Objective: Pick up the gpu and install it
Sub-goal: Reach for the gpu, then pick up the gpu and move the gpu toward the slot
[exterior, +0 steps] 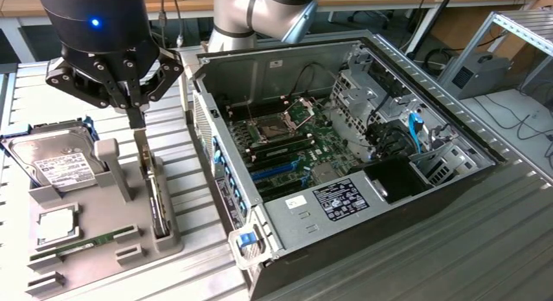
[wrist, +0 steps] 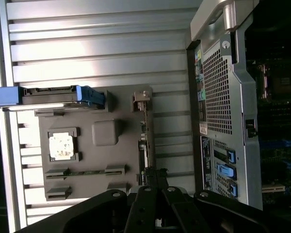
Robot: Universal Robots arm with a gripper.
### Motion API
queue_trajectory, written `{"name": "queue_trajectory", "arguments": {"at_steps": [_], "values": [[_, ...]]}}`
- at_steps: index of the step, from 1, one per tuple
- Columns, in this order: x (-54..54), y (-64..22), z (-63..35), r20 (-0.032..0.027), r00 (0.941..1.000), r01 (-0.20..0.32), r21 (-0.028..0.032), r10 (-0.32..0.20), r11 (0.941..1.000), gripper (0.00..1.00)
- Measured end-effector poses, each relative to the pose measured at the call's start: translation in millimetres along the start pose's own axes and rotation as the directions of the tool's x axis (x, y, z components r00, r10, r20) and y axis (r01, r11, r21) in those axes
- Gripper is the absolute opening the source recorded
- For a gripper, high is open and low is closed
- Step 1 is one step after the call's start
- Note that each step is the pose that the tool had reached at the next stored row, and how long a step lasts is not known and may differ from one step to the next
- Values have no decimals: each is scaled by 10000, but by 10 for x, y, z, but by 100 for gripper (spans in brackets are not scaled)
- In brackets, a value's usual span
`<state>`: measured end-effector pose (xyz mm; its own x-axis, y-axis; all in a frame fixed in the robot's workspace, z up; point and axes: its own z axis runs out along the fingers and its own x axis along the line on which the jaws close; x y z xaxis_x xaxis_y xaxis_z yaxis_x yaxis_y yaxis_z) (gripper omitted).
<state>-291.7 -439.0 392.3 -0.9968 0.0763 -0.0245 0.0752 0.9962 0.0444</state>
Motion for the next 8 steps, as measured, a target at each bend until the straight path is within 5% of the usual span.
{"name": "queue_trajectory", "arguments": {"at_steps": [8], "values": [[0, -1, 0, 0, 10000, 1, 0, -1, 10000, 11]]}}
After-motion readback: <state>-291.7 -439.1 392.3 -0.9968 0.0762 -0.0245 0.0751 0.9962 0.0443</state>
